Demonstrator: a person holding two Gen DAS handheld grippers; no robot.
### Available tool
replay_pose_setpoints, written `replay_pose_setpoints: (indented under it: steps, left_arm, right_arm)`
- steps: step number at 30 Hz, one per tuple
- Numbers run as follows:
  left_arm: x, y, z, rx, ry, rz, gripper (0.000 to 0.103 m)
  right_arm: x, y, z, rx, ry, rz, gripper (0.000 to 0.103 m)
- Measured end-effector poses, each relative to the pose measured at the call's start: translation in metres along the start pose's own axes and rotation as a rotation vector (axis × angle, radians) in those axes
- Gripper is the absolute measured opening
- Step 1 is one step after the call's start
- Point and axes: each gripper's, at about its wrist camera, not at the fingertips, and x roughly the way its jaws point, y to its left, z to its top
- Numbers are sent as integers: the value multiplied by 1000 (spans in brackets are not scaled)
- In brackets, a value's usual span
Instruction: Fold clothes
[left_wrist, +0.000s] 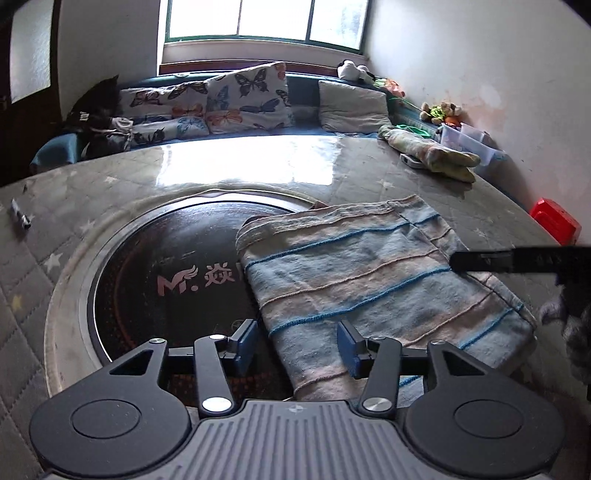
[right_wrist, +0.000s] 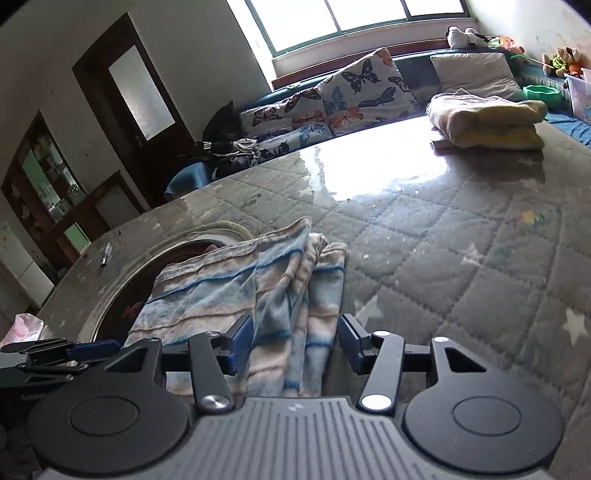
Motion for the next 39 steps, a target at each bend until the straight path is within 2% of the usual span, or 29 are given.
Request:
replay_pose_setpoints:
  steps: [7, 11, 12, 13, 16, 19, 22, 26, 32, 39]
  left_arm:
    - [6, 6, 0, -74, 31, -9, 51]
    - [7, 7, -1, -83, 36, -21, 49]
    - [7, 8, -1, -86, 33, -23, 49]
    - [8, 8, 0, -90, 32, -23, 45]
    - [9, 10, 2, -112, 37, -39, 31]
    - [7, 10, 3, -108, 29, -40, 16]
    - [1, 6, 7, -100, 15, -44, 10]
    - [-10, -8, 17, -64, -22, -62, 9]
    - [-19, -43, 40, 17, -78, -95, 9]
    - [-16, -92, 67, 98, -128, -131, 9]
  right_arm:
    - [-4, 8, -8, -12, -3, 5, 47]
    - [-4, 12, -11, -17, -8, 3, 47]
    - [-4, 13, -12, -20, -9, 5, 45]
    - [-4, 15, -13, -22, -8, 10, 36]
    - [-4, 16, -16, -12, -16, 25, 25]
    - [-9, 15, -18, 9, -40, 39, 18]
    - [-18, 19, -18, 6, -65, 47, 16]
    - [-37, 23, -13, -11, -114, 56, 16]
    - [-71, 20, 5, -56, -186, 8, 15]
    - [-108, -2, 27, -74, -259, -78, 15]
